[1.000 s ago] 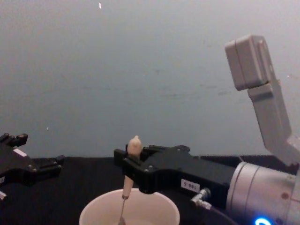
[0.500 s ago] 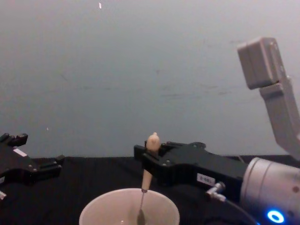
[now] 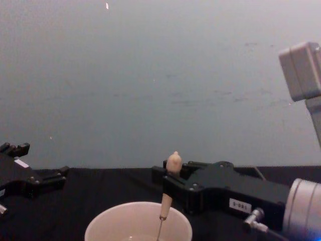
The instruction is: Pick up the stirring spoon with one hand, stir inside the cup, then place it back in its original position.
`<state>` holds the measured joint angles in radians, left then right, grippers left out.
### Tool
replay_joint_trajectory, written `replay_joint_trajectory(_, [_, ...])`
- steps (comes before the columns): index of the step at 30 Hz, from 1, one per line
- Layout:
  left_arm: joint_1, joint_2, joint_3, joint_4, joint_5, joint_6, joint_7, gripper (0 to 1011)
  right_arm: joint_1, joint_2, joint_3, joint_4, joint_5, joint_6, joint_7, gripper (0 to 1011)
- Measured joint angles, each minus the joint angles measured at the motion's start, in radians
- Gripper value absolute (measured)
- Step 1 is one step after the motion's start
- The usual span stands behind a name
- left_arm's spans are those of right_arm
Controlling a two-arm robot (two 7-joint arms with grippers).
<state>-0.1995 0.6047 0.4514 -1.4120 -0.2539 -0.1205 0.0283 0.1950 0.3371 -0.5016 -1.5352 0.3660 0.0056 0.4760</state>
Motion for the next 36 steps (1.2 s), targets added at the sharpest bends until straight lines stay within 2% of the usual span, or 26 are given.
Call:
replay_joint_trajectory(8, [0.0, 0.0, 0.0, 0.0, 0.0, 0.0, 0.0, 1001, -0.028, 0.028, -0.011, -0.049, 0.02, 0.015, 0.02, 213])
replay_joint_trajectory(18, [0.0, 0.0, 0.0, 0.0, 0.0, 0.0, 0.0, 1001, -0.029, 0.028, -0.036, -0.071, 0.036, 0.022, 0.029, 214])
replay_joint_trajectory(26, [0.0, 0.0, 0.0, 0.0, 0.0, 0.0, 0.0, 1001, 0.007, -0.008, -0.06, -0.032, 0.026, 0.017, 0.013, 214])
replay_joint_trajectory(36, [0.0, 0.0, 0.0, 0.0, 0.0, 0.0, 0.0, 1001, 0.048, -0.054, -0.06, 0.03, -0.004, -0.004, -0.022, 213])
